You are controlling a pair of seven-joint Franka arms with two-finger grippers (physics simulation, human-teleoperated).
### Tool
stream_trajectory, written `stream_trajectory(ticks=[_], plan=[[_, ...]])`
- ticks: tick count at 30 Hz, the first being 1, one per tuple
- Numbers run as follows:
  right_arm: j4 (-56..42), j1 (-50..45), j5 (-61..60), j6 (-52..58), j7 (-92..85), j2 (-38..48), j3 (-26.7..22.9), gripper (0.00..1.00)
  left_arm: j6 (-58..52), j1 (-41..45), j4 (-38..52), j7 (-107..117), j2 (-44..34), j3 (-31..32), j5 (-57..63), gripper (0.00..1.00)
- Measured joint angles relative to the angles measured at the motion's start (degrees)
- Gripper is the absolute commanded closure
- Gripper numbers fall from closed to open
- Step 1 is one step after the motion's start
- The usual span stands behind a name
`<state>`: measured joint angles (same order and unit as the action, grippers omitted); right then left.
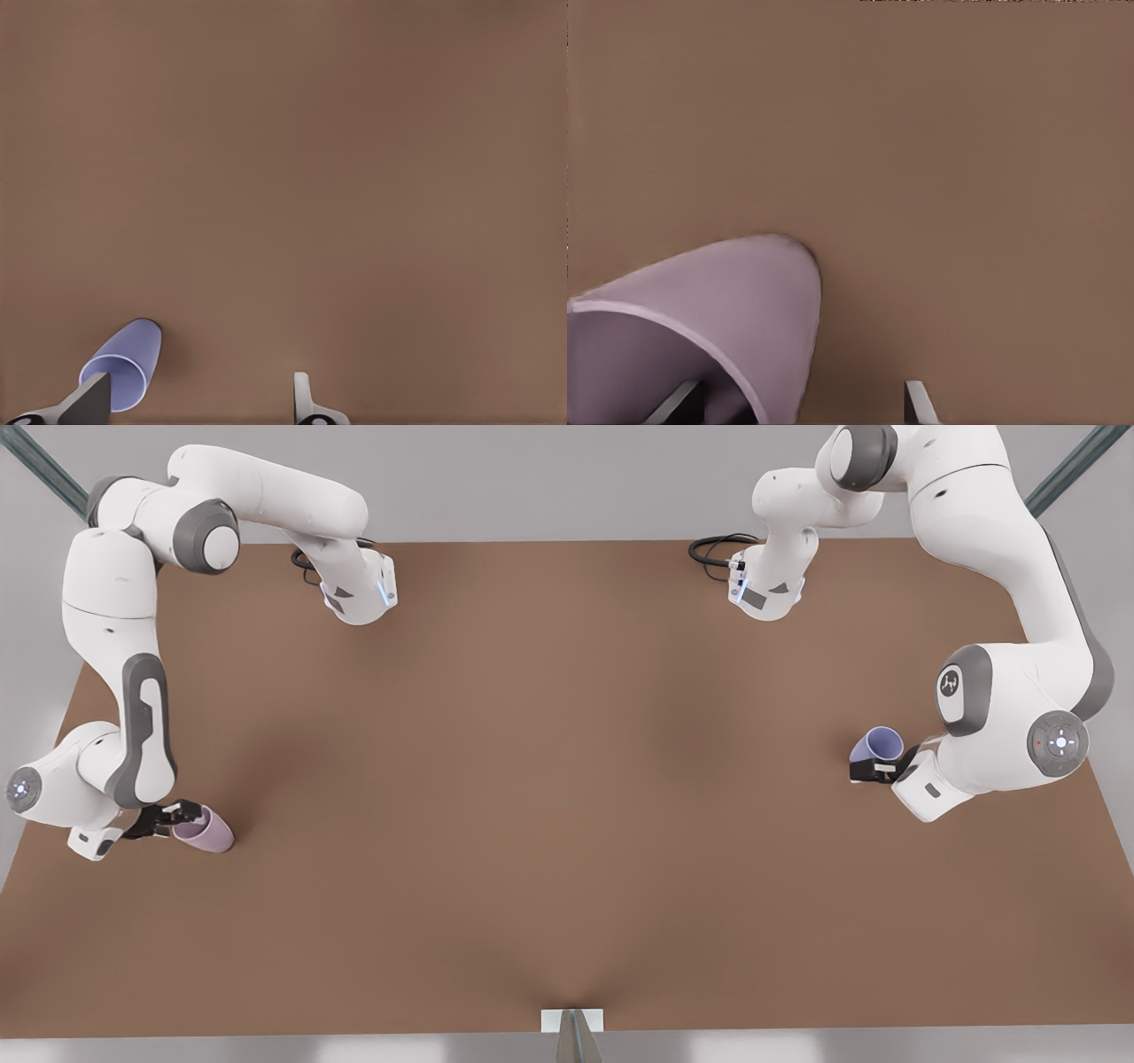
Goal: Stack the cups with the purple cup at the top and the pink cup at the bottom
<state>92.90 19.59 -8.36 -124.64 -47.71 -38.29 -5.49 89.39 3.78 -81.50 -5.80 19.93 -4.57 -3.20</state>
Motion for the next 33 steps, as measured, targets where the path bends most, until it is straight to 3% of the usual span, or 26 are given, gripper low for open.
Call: stream_trajectory(ticks=[1,3,8,10,12,17,20,22,27,30,33], plan=[[0.06,-0.18,-0.01,0.07,-0.06,0.12,0.02,0.17,0.00,0.00,0.00,0.00,0.00,0.00,0.00,0.00],[0.15,-0.52,-0.06,0.18,-0.22,0.40,0.10,0.36,0.01,0.00,-0.01,-0.01,0.00,0.00,0.00,0.00],[0.84,-0.86,-0.04,-0.05,-0.47,0.46,0.13,0.45,-0.06,0.07,-0.01,-0.01,0.00,0.00,0.00,0.00],[0.86,-0.87,-0.12,-0.07,-0.47,0.44,0.13,0.70,-0.08,0.05,-0.01,-0.01,0.00,0.00,0.00,0.00],[0.83,-0.97,-0.22,-0.06,-0.58,0.43,0.13,0.79,-0.10,0.08,-0.03,-0.01,0.00,0.00,0.00,0.00],[0.82,-1.54,0.14,0.04,-0.90,1.32,0.42,0.79,-0.13,0.09,-0.01,-0.01,0.02,0.00,0.00,0.00],[3.96,-3.35,0.20,0.45,-0.71,6.48,0.95,0.79,-0.15,0.09,-0.01,0.00,-0.03,0.00,0.00,0.00],[7.17,-7.64,0.23,1.29,0.20,11.54,1.21,0.79,-0.17,0.09,0.00,0.00,-0.03,0.00,0.00,0.00],[8.00,-23.07,0.06,5.64,9.10,19.01,7.48,0.79,-0.12,0.09,-0.07,0.00,-0.12,0.00,0.00,0.00],[0.16,-35.04,-0.03,6.96,17.77,13.68,7.89,0.79,0.06,0.09,-0.07,-0.01,-0.24,0.00,0.00,0.00],[-16.50,-44.63,0.34,8.85,27.92,2.37,7.71,0.79,0.46,0.10,-0.08,-0.02,-0.61,-0.27,0.00,0.00]])
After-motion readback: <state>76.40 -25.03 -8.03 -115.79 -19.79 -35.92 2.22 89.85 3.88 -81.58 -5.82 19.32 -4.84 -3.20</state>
